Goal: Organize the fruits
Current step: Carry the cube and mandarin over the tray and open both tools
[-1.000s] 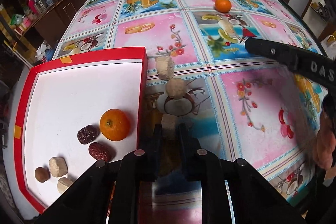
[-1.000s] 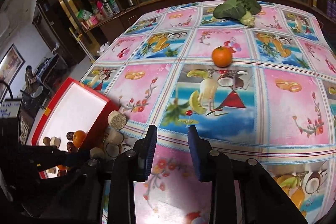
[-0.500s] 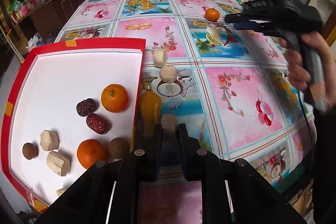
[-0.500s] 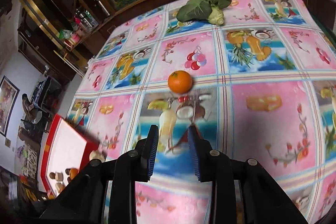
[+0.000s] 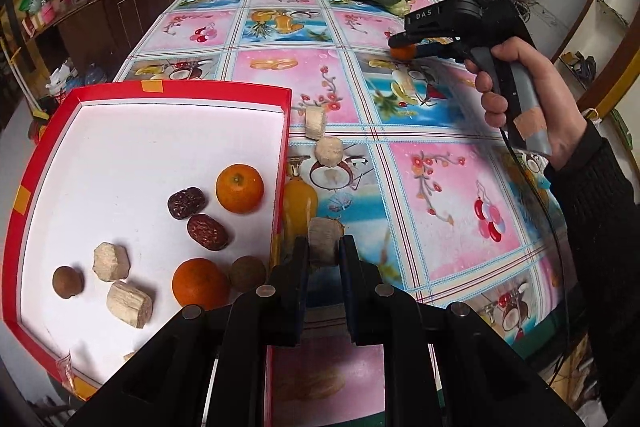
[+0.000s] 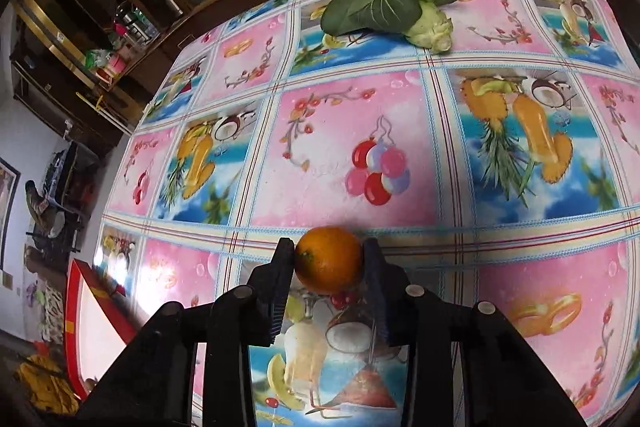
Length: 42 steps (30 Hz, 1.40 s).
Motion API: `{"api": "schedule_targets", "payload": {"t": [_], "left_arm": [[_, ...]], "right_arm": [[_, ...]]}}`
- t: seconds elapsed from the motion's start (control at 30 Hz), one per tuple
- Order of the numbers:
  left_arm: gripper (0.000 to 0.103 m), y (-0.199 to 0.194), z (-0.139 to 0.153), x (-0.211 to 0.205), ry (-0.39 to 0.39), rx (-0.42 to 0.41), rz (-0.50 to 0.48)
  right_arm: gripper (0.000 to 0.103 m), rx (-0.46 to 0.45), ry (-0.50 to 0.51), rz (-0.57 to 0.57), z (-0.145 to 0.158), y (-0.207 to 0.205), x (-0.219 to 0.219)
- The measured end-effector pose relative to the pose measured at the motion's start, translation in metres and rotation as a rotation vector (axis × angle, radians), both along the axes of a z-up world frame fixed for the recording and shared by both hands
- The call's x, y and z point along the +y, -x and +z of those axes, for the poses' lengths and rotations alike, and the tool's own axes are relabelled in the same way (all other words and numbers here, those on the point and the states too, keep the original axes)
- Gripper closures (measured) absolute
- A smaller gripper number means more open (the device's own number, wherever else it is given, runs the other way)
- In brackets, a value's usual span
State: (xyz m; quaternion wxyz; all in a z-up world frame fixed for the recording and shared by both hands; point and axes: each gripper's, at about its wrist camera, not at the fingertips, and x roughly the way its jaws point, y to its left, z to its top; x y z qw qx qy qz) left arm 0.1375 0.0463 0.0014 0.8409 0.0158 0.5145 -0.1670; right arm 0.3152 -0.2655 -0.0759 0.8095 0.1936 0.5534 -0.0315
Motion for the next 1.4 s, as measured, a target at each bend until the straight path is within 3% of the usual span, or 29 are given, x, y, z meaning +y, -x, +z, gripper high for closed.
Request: {"api": "schedule_targets", "payload": {"t": [0.13,0.27,0.4,0.57,0.87,1.13,1.4], "left_arm": [[0.089,0.000,-0.001,0.001,0.003,0.007,0.010],[0.089,0.003,0.005,0.011,0.012,-0.005,0.033],[0.089,0.007,0.019,0.036,0.015,-0.036,0.094],[0.089,0.001,0.029,0.061,-0.007,-0.046,0.139],[0.089,-0.040,0.011,0.087,-0.037,0.002,0.169],[0.088,-0.063,-0.013,0.082,-0.090,0.042,0.164],[0.088,-0.068,-0.025,0.079,-0.111,0.056,0.160]], "right_arm": [[0.068,-0.005,0.049,0.017,0.006,0.012,0.011],[0.068,-0.026,-0.033,0.039,0.019,0.043,0.029],[0.069,-0.091,-0.106,0.154,0.045,0.084,0.079],[0.069,-0.110,-0.144,0.290,0.056,0.108,0.140],[0.069,-0.059,-0.066,0.422,0.044,0.086,0.211],[0.069,-0.014,-0.014,0.449,0.019,0.064,0.237],[0.068,-0.026,0.072,0.485,0.015,0.065,0.254]]}}
